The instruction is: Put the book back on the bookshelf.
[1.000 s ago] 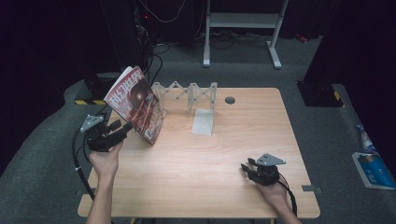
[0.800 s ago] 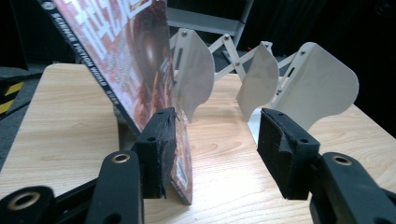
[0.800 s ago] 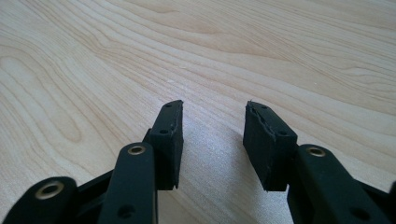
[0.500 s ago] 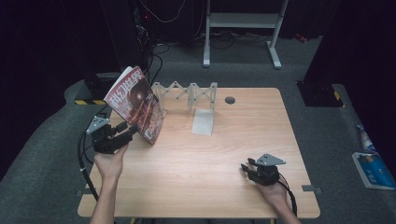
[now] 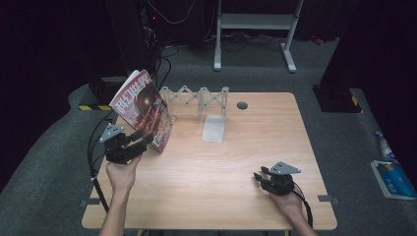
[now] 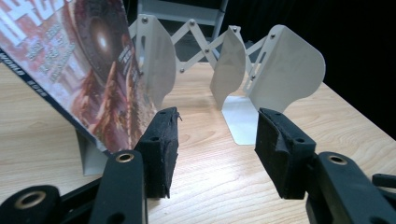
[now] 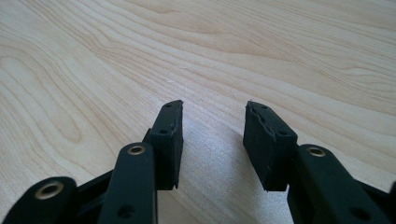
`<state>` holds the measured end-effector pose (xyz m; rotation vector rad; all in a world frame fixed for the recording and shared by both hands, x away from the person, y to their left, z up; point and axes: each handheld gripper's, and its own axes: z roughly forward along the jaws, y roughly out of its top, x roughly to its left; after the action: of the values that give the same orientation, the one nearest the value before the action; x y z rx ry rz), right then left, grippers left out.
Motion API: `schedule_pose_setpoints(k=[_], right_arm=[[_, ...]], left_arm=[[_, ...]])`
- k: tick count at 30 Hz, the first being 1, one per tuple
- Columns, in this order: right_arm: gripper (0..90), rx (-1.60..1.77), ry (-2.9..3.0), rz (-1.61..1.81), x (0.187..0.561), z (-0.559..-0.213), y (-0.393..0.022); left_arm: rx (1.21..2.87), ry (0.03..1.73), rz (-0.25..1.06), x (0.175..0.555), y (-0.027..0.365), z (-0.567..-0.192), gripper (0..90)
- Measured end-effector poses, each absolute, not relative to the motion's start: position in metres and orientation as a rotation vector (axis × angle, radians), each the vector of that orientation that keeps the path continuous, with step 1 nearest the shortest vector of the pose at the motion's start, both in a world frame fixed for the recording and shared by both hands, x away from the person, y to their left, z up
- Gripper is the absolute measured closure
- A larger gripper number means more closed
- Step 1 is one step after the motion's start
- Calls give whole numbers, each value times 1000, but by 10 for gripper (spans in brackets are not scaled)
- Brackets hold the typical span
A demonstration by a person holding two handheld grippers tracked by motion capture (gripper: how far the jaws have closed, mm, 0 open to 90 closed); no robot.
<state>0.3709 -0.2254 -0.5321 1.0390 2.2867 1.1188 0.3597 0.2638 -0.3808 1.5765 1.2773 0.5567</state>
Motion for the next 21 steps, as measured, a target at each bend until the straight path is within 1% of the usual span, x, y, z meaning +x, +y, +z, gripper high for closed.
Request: schedule_pose_setpoints(k=[21], right_arm=[[572,1040,2287,1120,371,-532,-225]], left_arm=[[1612,1228,518,359,244,-387,484]])
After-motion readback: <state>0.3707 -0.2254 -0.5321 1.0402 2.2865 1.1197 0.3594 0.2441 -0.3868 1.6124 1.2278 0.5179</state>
